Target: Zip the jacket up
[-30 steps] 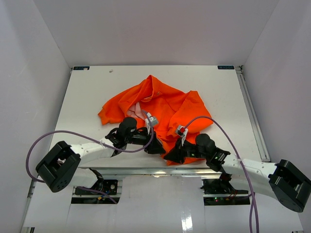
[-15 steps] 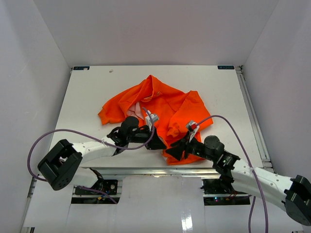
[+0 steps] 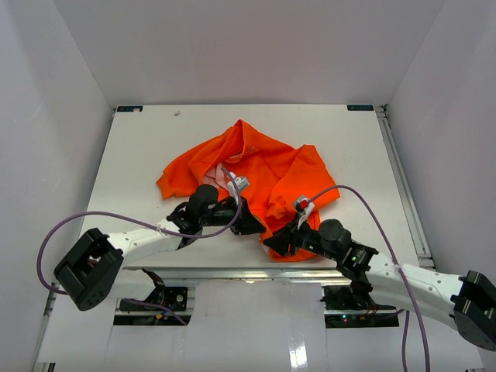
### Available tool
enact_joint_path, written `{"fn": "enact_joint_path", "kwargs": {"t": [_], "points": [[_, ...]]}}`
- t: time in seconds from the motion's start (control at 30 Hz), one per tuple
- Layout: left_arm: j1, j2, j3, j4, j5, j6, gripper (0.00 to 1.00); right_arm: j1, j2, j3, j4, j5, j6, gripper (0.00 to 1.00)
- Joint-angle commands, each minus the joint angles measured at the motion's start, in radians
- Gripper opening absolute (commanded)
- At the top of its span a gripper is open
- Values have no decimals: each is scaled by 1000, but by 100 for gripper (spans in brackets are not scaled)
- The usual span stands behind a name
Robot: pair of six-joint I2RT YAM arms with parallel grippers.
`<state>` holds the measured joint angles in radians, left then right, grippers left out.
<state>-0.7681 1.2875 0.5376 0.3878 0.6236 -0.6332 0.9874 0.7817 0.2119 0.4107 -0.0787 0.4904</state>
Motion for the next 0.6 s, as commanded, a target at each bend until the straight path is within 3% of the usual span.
{"fn": "enact_joint_path", "kwargs": {"t": [0.0, 0.57], "points": [[-2, -42, -6, 34, 5, -22, 0, 19, 22, 24, 34, 50, -10, 45], [-2, -63, -37, 68, 12, -39, 0, 27, 107, -11, 208, 17, -25, 38]]}}
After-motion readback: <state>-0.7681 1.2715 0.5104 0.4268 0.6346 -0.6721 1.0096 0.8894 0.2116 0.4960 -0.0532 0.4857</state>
